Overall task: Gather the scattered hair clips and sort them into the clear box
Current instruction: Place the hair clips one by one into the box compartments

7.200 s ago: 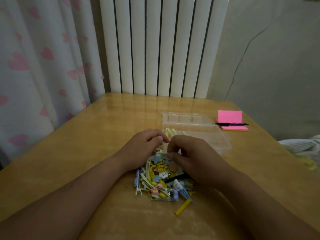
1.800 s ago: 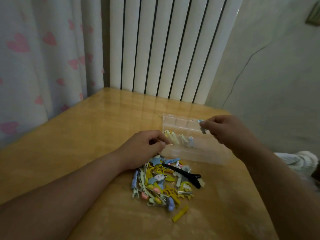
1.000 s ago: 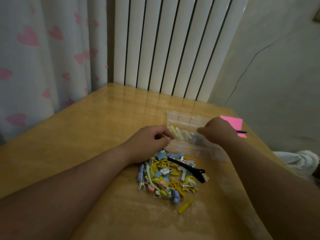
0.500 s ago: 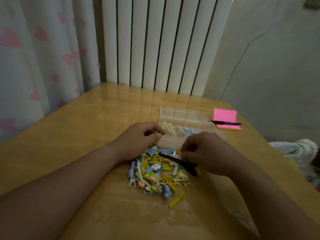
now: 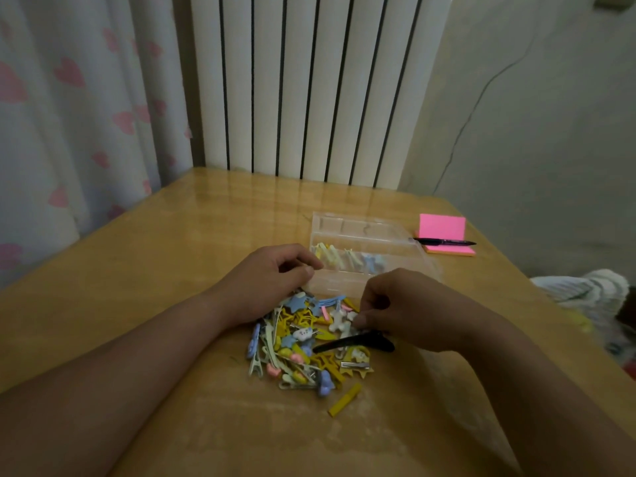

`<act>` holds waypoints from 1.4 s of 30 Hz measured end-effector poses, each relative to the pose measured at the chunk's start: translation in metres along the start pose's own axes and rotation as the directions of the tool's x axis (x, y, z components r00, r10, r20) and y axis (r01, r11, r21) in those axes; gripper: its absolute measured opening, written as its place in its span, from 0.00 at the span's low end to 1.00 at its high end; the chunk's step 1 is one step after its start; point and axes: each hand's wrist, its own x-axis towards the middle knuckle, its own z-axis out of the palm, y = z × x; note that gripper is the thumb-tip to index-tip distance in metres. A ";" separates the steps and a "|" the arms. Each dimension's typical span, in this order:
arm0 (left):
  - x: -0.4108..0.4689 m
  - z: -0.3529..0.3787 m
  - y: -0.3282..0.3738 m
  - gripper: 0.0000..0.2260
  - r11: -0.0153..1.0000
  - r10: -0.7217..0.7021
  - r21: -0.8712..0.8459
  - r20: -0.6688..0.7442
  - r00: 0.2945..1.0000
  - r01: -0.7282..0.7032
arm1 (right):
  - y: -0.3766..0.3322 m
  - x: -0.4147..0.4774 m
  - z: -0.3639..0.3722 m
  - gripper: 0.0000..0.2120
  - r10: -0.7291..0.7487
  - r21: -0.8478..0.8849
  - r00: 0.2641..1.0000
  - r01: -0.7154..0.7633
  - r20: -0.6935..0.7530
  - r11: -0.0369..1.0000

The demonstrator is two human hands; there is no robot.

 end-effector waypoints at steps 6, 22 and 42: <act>0.001 0.000 0.000 0.07 1.000 -0.003 -0.003 0.002 1.000 0.003 | 0.004 -0.004 -0.010 0.07 -0.013 0.025 0.997 0.015 -0.072 1.000; 0.002 0.001 0.000 0.07 0.998 -0.009 -0.061 0.016 1.000 0.010 | 0.036 0.031 -0.035 0.04 0.234 0.479 0.791 0.084 -0.565 0.874; 0.003 0.000 0.000 0.07 0.999 0.000 -0.052 0.016 1.000 0.000 | 0.057 0.109 -0.028 0.15 0.379 -0.045 0.842 -0.427 -0.385 0.903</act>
